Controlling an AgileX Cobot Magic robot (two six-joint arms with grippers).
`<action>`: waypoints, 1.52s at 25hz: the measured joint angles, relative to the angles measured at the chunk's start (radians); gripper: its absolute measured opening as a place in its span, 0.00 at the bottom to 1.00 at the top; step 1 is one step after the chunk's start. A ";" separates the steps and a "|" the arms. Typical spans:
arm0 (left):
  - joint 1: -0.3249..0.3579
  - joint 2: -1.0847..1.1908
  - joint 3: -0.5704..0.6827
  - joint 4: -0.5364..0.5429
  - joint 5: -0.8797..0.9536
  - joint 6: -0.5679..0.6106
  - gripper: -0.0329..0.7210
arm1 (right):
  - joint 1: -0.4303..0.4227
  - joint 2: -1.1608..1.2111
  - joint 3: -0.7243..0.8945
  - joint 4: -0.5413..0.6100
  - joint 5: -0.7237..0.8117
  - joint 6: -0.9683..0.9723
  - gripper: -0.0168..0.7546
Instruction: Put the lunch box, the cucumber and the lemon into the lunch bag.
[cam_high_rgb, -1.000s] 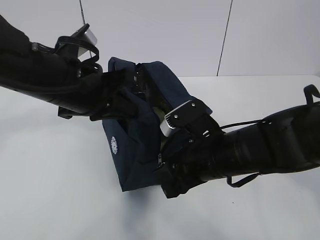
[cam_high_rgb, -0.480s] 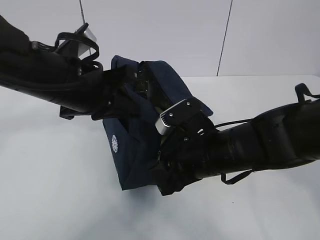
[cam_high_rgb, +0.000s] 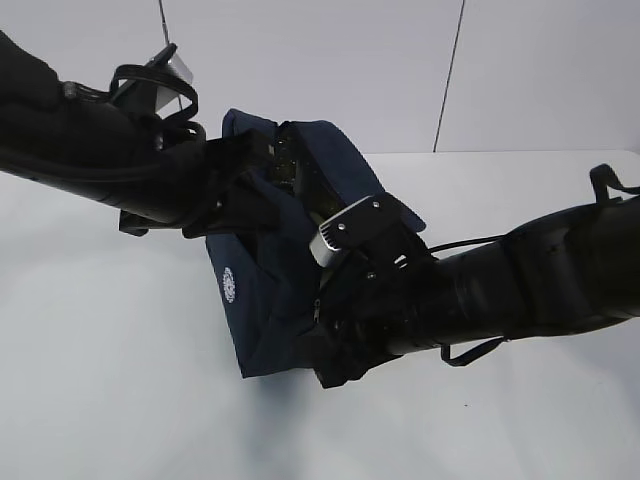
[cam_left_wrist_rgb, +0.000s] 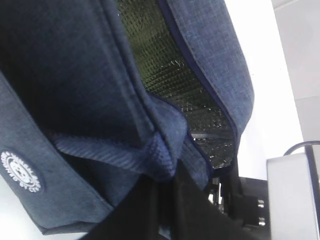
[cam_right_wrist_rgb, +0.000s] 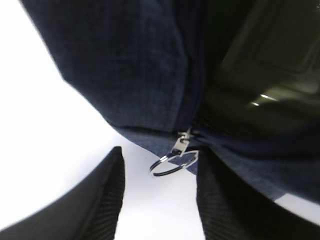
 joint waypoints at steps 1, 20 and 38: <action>0.000 0.000 0.000 0.000 0.000 0.000 0.04 | 0.000 0.000 0.000 0.000 0.000 0.000 0.49; 0.000 0.028 0.000 -0.006 -0.011 0.019 0.04 | 0.000 0.000 0.000 0.000 -0.080 0.000 0.49; 0.000 0.030 0.000 -0.150 0.005 0.131 0.04 | 0.000 0.036 -0.049 0.000 -0.099 0.000 0.49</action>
